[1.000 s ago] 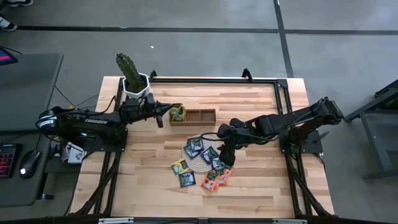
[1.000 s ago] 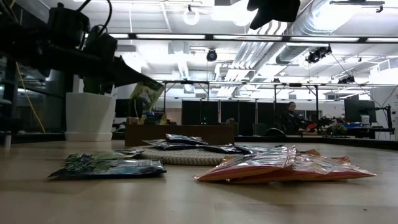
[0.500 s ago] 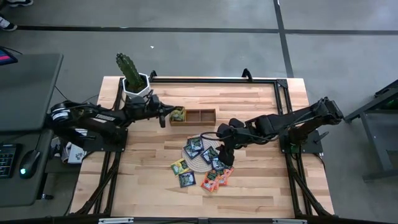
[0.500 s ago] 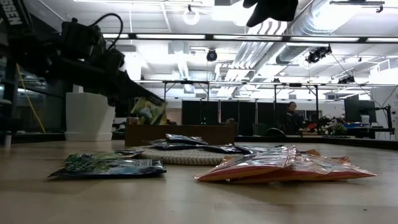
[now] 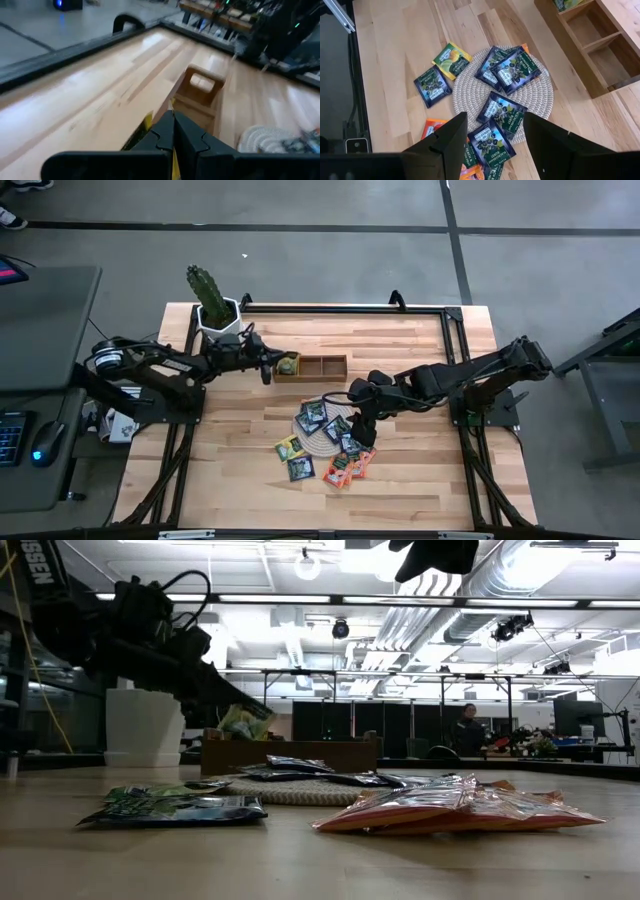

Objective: Pick & Place Tea
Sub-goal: Put the yellow tea bag into the left section of the wooden organizer

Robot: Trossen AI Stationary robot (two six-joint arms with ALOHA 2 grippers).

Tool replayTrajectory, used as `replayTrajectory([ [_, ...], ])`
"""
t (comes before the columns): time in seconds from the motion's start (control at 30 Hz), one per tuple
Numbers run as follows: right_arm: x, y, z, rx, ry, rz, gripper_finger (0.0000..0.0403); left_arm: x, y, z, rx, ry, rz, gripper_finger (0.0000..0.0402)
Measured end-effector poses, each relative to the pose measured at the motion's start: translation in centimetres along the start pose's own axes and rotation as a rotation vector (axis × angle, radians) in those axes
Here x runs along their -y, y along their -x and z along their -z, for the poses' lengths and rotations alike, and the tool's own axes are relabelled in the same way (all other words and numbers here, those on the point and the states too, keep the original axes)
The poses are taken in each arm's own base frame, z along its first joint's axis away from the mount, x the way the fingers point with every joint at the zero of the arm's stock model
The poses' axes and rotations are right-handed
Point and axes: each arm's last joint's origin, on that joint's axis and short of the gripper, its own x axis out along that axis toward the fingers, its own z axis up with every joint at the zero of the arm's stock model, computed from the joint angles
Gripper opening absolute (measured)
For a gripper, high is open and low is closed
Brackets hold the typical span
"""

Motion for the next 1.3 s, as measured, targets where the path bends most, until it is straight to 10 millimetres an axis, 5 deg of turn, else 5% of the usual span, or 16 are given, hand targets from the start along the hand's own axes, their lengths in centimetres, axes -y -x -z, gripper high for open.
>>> replayTrajectory([
  [0.33, 0.0, 0.0, 0.0, 0.0, 0.001, 0.0, 0.019, -0.2, -0.1, 0.5, -0.039, 0.025, -0.03, 0.0013],
  [0.8, 0.0, 0.0, 0.0, 0.011, -0.004, 0.016, 0.0189, 0.3, 0.2, -1.1, 0.097, -0.01, 0.038, 0.0163],
  [1.1, -1.6, -1.4, 0.4, 0.075, -0.047, 0.037, 0.0181, 2.0, 1.0, -1.4, 0.015, -0.014, 0.382, 0.0124],
  [1.3, -4.5, -5.8, 1.3, 0.08, -0.075, -0.034, 0.0139, 4.9, 1.3, 0.1, -0.065, -0.043, 0.548, 0.0085],
])
